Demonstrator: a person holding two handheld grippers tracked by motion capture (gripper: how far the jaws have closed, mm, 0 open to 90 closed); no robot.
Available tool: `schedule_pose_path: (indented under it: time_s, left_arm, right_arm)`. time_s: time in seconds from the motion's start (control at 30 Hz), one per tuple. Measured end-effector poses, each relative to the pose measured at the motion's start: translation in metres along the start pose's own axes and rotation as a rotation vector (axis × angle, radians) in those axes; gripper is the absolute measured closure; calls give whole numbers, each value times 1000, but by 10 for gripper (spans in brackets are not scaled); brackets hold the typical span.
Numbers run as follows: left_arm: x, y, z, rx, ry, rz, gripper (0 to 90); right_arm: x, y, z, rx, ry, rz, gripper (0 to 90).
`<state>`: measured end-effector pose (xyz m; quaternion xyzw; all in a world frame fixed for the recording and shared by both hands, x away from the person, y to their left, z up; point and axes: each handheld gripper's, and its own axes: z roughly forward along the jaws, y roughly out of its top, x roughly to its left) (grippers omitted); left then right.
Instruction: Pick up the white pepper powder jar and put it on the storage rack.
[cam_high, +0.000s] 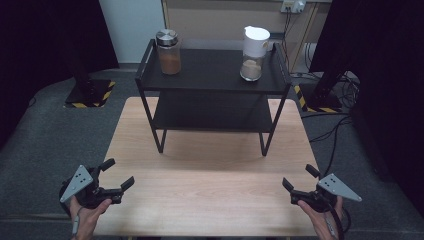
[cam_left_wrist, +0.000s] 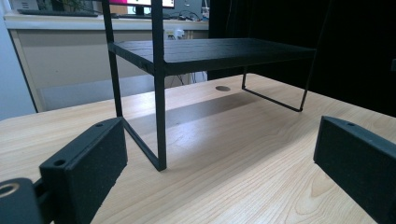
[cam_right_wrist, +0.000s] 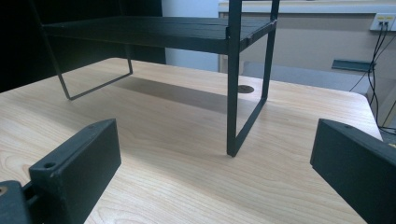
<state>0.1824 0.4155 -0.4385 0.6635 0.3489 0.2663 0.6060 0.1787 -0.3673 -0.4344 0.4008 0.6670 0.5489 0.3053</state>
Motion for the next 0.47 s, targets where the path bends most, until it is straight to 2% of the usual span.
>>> schedule_pose_path:
  time_s: [0.2, 0.47]
  left_arm:
    - [0, 1, 0, 1, -7, 6, 16]
    - [0, 1, 0, -1, -8, 5, 16]
  right_arm:
    - [0, 2, 0, -4, 0, -30, 23]
    - [0, 1, 0, -11, 2, -26, 23]
